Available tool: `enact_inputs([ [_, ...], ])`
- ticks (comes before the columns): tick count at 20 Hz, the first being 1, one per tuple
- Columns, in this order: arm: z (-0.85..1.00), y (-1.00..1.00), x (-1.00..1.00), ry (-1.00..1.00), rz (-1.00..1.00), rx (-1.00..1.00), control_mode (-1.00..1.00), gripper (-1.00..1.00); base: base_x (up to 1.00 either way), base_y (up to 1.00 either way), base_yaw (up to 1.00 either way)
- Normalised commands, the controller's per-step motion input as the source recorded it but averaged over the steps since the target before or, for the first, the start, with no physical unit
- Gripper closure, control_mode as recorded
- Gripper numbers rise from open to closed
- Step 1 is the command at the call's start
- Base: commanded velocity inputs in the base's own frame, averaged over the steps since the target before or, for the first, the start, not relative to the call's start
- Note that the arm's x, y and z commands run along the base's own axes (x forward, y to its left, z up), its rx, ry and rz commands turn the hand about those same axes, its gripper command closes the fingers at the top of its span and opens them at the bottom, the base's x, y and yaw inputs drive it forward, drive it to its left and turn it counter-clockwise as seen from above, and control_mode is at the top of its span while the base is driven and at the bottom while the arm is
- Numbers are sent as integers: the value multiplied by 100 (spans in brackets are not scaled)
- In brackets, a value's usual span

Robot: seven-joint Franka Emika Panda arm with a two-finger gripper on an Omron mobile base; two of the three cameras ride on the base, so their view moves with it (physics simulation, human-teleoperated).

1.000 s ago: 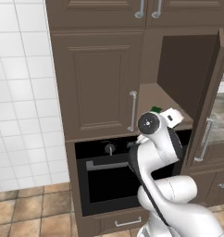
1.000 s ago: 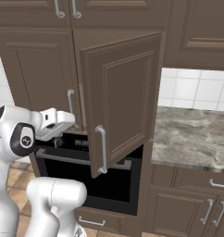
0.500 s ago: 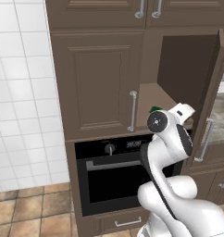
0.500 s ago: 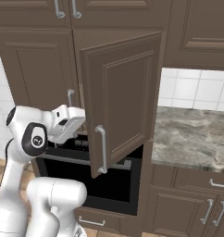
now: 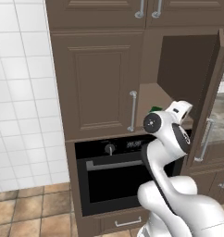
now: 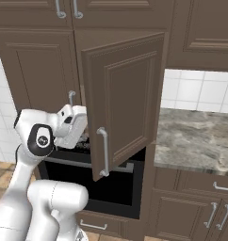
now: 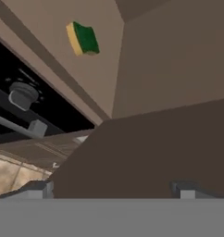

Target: Open the cabinet. Pick the sponge and place it next to the sink. Then close the cabinet.

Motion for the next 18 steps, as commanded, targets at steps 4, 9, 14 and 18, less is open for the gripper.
enact_inputs([
  [4, 0, 0, 17, 25, 0, -21, -100, -100, 0, 0, 0],
  [9, 0, 0, 1, 17, -4, -14, -100, -100, 0, 0, 0],
  [14, 0, 0, -1, 2, -7, -5, -100, -100, 0, 0, 0],
  [18, -4, -2, -2, 0, -6, -1, -100, -100, 0, 0, 0],
])
